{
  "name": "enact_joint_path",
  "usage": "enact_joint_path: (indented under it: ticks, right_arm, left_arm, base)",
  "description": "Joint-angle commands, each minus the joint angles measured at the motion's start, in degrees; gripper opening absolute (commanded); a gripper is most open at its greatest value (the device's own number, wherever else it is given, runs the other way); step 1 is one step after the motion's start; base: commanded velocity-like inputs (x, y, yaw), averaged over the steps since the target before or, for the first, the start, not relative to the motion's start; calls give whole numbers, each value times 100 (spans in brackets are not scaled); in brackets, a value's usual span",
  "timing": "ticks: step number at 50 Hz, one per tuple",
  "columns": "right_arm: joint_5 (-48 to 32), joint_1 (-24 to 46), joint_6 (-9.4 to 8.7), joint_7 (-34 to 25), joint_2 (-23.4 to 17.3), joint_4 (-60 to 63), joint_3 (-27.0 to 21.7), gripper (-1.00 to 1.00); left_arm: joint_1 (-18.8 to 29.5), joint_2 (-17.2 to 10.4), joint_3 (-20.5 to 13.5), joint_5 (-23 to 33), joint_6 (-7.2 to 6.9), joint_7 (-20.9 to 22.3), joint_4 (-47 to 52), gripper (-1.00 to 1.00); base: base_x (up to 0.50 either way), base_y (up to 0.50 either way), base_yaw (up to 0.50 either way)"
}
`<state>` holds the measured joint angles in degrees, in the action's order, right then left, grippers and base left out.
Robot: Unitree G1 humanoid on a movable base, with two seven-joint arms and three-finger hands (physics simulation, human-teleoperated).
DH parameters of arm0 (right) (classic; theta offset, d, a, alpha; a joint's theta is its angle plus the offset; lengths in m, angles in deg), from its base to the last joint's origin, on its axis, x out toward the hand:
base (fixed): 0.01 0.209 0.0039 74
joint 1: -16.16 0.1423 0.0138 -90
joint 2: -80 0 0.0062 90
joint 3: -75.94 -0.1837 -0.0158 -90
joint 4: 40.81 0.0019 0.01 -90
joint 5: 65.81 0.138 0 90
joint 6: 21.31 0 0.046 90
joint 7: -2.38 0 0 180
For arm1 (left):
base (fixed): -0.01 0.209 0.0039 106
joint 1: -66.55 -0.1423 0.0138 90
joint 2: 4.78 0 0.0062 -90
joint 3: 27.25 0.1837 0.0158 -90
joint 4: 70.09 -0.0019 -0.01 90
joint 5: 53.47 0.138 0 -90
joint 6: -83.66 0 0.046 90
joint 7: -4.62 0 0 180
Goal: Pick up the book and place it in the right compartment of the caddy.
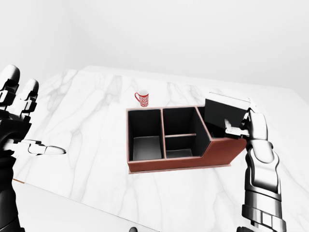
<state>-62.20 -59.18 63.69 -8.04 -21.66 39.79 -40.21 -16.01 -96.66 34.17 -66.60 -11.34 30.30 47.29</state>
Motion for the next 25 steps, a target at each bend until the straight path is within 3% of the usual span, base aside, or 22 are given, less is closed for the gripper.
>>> enact_joint_path:
  ticks: [1, 25]
  right_arm:
    - [120, 118, 0, 95, -81, -105, -105, -100]
    - [123, 502, 0, 147, -347, -905, 44, -100]
  left_arm:
    - [-58, -25, 47, -48, 0, 139, -60, 100]
    - [-31, -33, 55, -46, 0, 128, 39, 100]
  base:
    - [0, 0, 0]
    - [0, 0, 0]
